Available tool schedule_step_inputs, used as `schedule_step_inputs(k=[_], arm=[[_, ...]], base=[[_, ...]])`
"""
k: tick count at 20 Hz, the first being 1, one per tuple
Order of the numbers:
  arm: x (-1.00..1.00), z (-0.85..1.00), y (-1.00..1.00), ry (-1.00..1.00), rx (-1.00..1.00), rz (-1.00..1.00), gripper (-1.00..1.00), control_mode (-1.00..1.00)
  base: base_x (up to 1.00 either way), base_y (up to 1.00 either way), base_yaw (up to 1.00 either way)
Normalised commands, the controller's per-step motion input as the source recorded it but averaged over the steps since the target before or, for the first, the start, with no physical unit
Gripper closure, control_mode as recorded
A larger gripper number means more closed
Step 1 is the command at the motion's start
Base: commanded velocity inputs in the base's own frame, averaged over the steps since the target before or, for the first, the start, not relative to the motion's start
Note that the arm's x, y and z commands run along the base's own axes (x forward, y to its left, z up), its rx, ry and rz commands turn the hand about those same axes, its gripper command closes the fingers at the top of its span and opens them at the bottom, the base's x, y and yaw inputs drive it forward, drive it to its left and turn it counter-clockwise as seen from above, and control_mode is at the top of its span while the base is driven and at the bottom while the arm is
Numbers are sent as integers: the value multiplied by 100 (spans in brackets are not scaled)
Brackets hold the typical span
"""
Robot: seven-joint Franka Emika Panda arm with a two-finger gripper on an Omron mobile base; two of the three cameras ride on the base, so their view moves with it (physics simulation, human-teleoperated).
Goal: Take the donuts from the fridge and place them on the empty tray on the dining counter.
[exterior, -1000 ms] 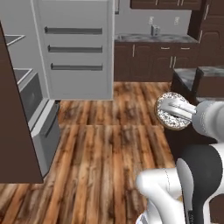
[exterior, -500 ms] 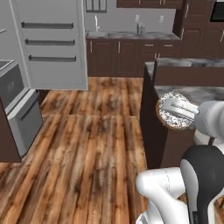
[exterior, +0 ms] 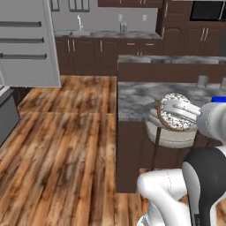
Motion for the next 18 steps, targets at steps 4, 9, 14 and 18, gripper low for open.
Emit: schedule_step_inputs(k=[4, 9, 14, 18], arm=[[0, 0, 0, 0, 0, 0, 100, 100], [0, 0, 0, 0, 0, 0, 100, 100], [0, 0, 0, 0, 0, 0, 100, 100], [0, 0, 0, 0, 0, 0, 100, 100]], base=[[-63, -100, -1], [-63, -100, -1], [-55, -100, 0], [-27, -100, 0]])
